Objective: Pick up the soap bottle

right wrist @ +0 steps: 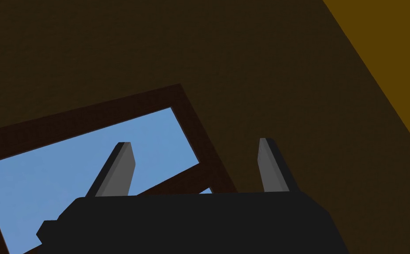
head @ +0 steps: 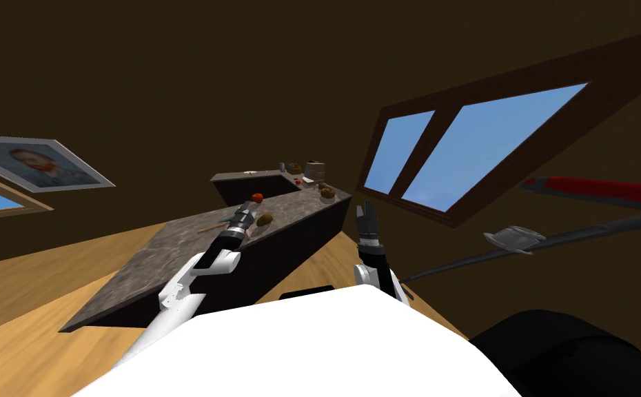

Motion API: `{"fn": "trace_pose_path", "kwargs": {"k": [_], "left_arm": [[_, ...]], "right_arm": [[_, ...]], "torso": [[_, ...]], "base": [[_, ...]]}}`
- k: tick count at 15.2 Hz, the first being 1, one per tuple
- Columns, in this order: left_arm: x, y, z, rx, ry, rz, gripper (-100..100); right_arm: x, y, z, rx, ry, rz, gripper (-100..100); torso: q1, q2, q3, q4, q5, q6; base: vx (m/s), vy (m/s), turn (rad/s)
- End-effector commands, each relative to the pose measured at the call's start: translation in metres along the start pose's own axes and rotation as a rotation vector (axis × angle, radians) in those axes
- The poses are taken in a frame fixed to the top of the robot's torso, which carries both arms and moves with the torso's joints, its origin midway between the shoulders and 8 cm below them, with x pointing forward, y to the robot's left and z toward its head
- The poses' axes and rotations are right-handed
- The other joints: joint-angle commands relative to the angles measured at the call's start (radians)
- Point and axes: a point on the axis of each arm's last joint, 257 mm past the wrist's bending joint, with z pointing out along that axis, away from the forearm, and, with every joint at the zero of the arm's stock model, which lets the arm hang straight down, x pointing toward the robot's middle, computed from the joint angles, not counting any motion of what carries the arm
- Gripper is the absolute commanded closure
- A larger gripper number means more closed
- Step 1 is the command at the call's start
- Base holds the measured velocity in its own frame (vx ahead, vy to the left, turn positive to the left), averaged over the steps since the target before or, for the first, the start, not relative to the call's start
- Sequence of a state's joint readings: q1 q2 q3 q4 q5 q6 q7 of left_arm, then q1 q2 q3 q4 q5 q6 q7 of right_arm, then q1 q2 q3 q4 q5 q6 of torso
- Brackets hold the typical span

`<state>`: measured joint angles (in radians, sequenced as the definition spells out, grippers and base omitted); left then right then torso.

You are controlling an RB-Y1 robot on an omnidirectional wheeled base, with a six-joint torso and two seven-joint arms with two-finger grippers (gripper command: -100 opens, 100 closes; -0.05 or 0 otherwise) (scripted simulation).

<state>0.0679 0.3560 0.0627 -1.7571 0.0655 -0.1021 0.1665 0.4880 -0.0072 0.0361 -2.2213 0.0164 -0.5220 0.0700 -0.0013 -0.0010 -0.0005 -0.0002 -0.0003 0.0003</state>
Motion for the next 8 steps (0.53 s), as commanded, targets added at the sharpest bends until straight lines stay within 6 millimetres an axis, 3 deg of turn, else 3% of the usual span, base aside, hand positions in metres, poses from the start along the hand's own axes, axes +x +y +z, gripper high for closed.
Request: {"fn": "trace_pose_path", "kwargs": {"k": [1, 3, 8], "left_arm": [[-0.006, 0.014, 0.010, -0.051, -0.009, 0.009, -100], [-0.007, 0.019, 0.010, -0.068, -0.012, 0.009, -100], [-0.030, 0.043, 0.038, -0.170, -0.039, 0.033, -100]], "right_arm": [[0.000, 0.000, 0.000, 0.000, 0.000, 0.000, 0], [0.000, 0.000, 0.000, 0.000, 0.000, 0.000, 0], [0.000, 0.000, 0.000, 0.000, 0.000, 0.000, 0]], "torso": [[0.000, 0.000, 0.000, 0.000, 0.000, 0.000], [0.000, 0.000, 0.000, 0.000, 0.000, 0.000], [0.000, 0.000, 0.000, 0.000, 0.000, 0.000]], "base": [[0.003, -0.022, -0.023], [0.002, -0.011, -0.002], [0.003, -0.019, -0.017]]}}
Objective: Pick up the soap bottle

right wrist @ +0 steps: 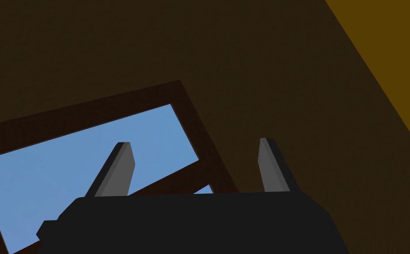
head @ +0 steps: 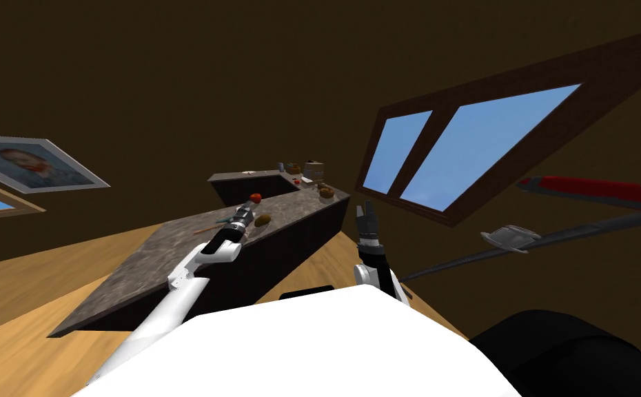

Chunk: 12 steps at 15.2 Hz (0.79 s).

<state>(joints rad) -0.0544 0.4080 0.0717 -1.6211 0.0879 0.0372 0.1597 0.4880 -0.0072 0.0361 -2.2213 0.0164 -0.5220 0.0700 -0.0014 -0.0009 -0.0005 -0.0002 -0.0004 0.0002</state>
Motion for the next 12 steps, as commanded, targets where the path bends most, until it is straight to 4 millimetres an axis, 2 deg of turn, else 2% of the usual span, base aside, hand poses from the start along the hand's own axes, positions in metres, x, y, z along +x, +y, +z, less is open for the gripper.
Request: {"fn": "trace_pose_path", "kwargs": {"k": [1, 2, 3, 5, 6, 8, 9, 10, 12], "left_arm": [[-0.005, 0.007, 0.007, -0.041, -0.010, 0.003, -100], [-0.006, 0.010, 0.007, -0.052, -0.012, 0.003, -100], [-0.017, 0.012, 0.019, -0.078, -0.025, 0.013, -100], [-0.019, 0.022, 0.021, -0.117, -0.033, 0.011, -100], [-0.031, 0.020, 0.032, -0.136, -0.047, 0.020, -100], [-0.034, 0.033, 0.034, -0.183, -0.057, 0.017, -100], [-0.034, 0.033, 0.034, -0.183, -0.057, 0.017, -100], [-0.047, 0.033, 0.045, -0.212, -0.075, 0.022, -100], [-0.049, 0.043, 0.046, -0.250, -0.084, 0.020, -100]], "right_arm": [[0.000, 0.000, 0.000, 0.000, 0.000, 0.000, 0], [0.000, 0.000, 0.000, 0.000, 0.000, 0.000, 0], [0.000, 0.000, 0.000, 0.000, 0.000, 0.000, 0], [0.000, 0.000, 0.000, 0.000, 0.000, 0.000, 0], [0.000, 0.000, 0.000, 0.000, 0.000, 0.000, 0], [0.000, 0.000, 0.000, 0.000, 0.000, 0.000, 0], [0.000, 0.000, 0.000, 0.000, 0.000, 0.000, 0], [0.000, 0.000, 0.000, 0.000, 0.000, 0.000, 0], [0.000, 0.000, 0.000, 0.000, 0.000, 0.000, 0]], "torso": [[0.000, 0.000, 0.000, 0.000, 0.000, 0.000], [0.000, 0.000, 0.000, 0.000, 0.000, 0.000], [0.000, 0.000, 0.000, 0.000, 0.000, 0.000], [0.000, 0.000, 0.000, 0.000, 0.000, 0.000], [0.000, 0.000, 0.000, 0.000, 0.000, 0.000], [0.000, 0.000, 0.000, 0.000, 0.000, 0.000], [0.000, 0.000, 0.000, 0.000, 0.000, 0.000], [0.000, 0.000, 0.000, 0.000, 0.000, 0.000], [0.000, 0.000, 0.000, 0.000, 0.000, 0.000]], "base": [[0.004, -0.017, -0.011], [0.003, -0.010, -0.003], [0.004, -0.016, -0.013], [0.004, -0.017, -0.018], [0.001, -0.021, -0.017], [0.003, -0.020, -0.015], [0.003, -0.008, -0.002], [0.003, -0.013, -0.015], [0.004, -0.016, -0.018]]}}
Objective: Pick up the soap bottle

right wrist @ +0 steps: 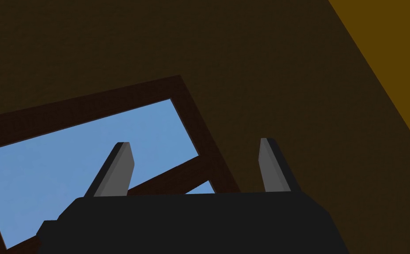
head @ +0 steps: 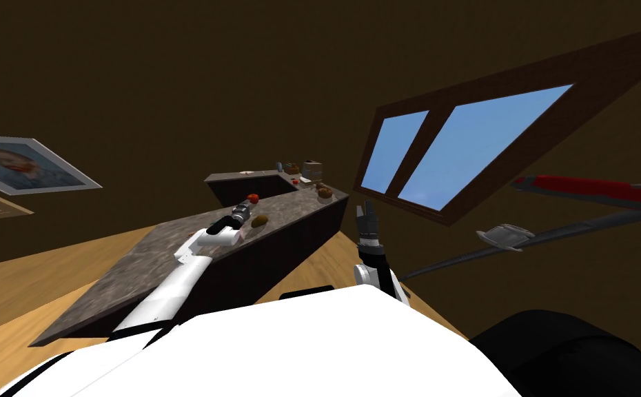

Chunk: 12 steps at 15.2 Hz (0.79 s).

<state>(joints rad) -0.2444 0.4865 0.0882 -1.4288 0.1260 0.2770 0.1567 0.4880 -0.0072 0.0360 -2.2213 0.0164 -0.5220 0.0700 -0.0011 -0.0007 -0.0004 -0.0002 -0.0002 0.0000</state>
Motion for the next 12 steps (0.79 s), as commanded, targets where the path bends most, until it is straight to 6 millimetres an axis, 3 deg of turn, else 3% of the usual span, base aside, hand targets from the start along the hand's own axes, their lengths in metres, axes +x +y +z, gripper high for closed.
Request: {"fn": "trace_pose_path", "kwargs": {"k": [1, 2, 4, 5, 12], "left_arm": [[-0.002, 0.005, 0.002, -0.026, -0.007, 0.000, -100], [-0.015, 0.003, 0.012, -0.057, -0.027, 0.001, -100], [-0.017, 0.011, 0.015, -0.093, -0.034, -0.002, -100], [-0.030, 0.005, 0.023, -0.109, -0.052, -0.003, -100], [-0.047, 0.020, 0.033, -0.227, -0.091, -0.017, -100]], "right_arm": [[0.000, 0.000, 0.000, 0.000, 0.000, 0.000, 0], [0.000, 0.000, 0.000, 0.000, 0.000, 0.000, 0], [0.000, 0.000, 0.000, 0.000, 0.000, 0.000, 0], [0.000, 0.000, 0.000, 0.000, 0.000, 0.000, 0], [0.000, 0.000, 0.000, 0.000, 0.000, 0.000, 0]], "torso": [[0.000, 0.000, 0.000, 0.000, 0.000, 0.000], [0.000, 0.000, 0.000, 0.000, 0.000, 0.000], [0.000, 0.000, 0.000, 0.000, 0.000, 0.000], [0.000, 0.000, 0.000, 0.000, 0.000, 0.000], [0.000, 0.000, 0.000, 0.000, 0.000, 0.000]], "base": [[0.003, -0.010, -0.001], [0.002, -0.017, -0.017], [0.003, -0.017, -0.016], [0.005, -0.019, -0.021], [0.004, -0.015, -0.011]]}}
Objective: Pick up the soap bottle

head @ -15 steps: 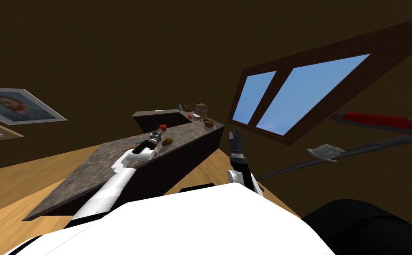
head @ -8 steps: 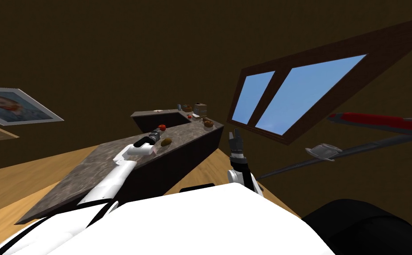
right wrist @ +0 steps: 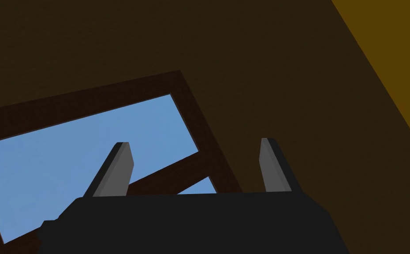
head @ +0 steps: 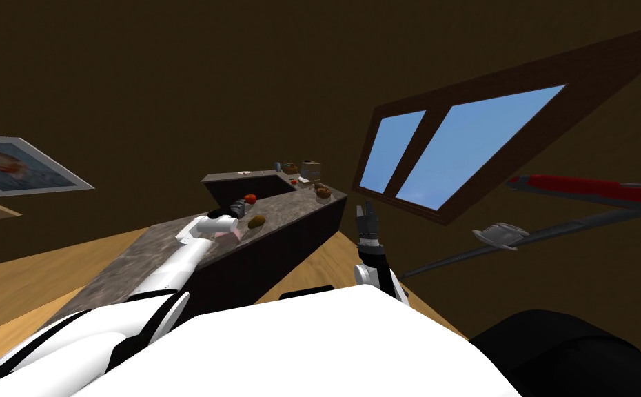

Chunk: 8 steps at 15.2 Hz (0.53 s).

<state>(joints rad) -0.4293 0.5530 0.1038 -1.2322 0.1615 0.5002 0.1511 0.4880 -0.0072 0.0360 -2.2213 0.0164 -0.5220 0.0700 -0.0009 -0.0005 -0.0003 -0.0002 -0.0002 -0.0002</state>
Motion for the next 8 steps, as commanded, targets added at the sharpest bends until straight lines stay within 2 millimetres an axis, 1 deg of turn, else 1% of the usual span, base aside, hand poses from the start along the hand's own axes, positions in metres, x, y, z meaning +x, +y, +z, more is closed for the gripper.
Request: {"fn": "trace_pose_path", "kwargs": {"k": [1, 3, 4, 7, 8], "left_arm": [[-0.013, -0.004, 0.007, -0.043, -0.024, -0.012, -100], [-0.015, 0.004, 0.007, -0.081, -0.030, -0.015, -100], [-0.026, -0.005, 0.012, -0.096, -0.046, -0.027, -100], [-0.027, 0.006, 0.013, -0.148, -0.055, -0.032, -100], [-0.038, -0.001, 0.016, -0.172, -0.071, -0.049, -100]], "right_arm": [[0.000, 0.000, 0.000, 0.000, 0.000, 0.000, 0], [0.000, 0.000, 0.000, 0.000, 0.000, 0.000, 0], [0.000, 0.000, 0.000, 0.000, 0.000, 0.000, 0], [0.000, 0.000, 0.000, 0.000, 0.000, 0.000, 0], [0.000, 0.000, 0.000, 0.000, 0.000, 0.000, 0]], "torso": [[0.000, 0.000, 0.000, 0.000, 0.000, 0.000], [0.000, 0.000, 0.000, 0.000, 0.000, 0.000], [0.000, 0.000, 0.000, 0.000, 0.000, 0.000], [0.000, 0.000, 0.000, 0.000, 0.000, 0.000], [0.000, 0.000, 0.000, 0.000, 0.000, 0.000]], "base": [[0.003, -0.015, -0.017], [0.005, -0.015, -0.015], [0.004, -0.017, -0.021], [0.003, -0.013, -0.007], [0.003, -0.011, -0.015]]}}
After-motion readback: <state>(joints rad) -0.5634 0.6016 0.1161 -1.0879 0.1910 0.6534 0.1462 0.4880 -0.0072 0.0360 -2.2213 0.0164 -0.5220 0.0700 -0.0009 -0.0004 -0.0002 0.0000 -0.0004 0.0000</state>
